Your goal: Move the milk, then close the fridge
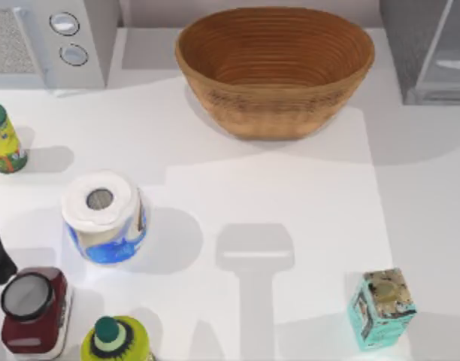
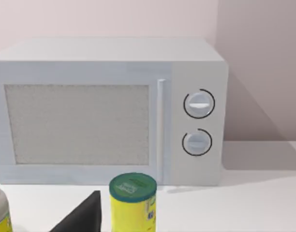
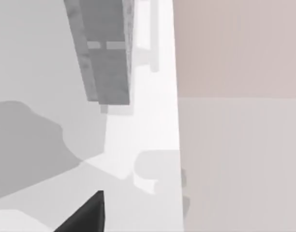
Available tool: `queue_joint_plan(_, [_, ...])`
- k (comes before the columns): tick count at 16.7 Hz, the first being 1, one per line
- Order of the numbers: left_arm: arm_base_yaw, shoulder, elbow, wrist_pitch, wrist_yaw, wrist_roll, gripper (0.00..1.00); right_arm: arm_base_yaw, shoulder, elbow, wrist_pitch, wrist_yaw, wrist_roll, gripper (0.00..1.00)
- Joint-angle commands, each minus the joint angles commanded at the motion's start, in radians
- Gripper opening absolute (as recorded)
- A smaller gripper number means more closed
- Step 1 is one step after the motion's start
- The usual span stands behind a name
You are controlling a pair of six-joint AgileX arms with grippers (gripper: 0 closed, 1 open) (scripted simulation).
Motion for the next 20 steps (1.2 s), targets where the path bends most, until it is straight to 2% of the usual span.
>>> queue_joint_plan(5, [0.0, 0.0, 0.0, 0.0, 0.0, 0.0, 1.0, 0.017, -0.001, 0.0, 0.013, 0.005, 0.014, 1.0])
queue_joint_plan(9, [0.0, 0.0, 0.0, 0.0, 0.0, 0.0, 1.0, 0.162, 0.02, 0.022, 0.139, 0.038, 0.162, 1.0])
queue_joint_plan(12, [0.0, 0.0, 0.0, 0.0, 0.0, 0.0, 1.0, 0.333, 0.043, 0.033, 0.302, 0.072, 0.384, 1.0])
queue_joint_plan(16, [0.0, 0.0, 0.0, 0.0, 0.0, 0.0, 1.0, 0.57, 0.055, 0.029, 0.564, 0.131, 0.757, 1.0])
queue_joint_plan(20, [0.0, 0.0, 0.0, 0.0, 0.0, 0.0, 1.0, 0.746, 0.057, 0.012, 0.858, 0.184, 1.07, 1.0])
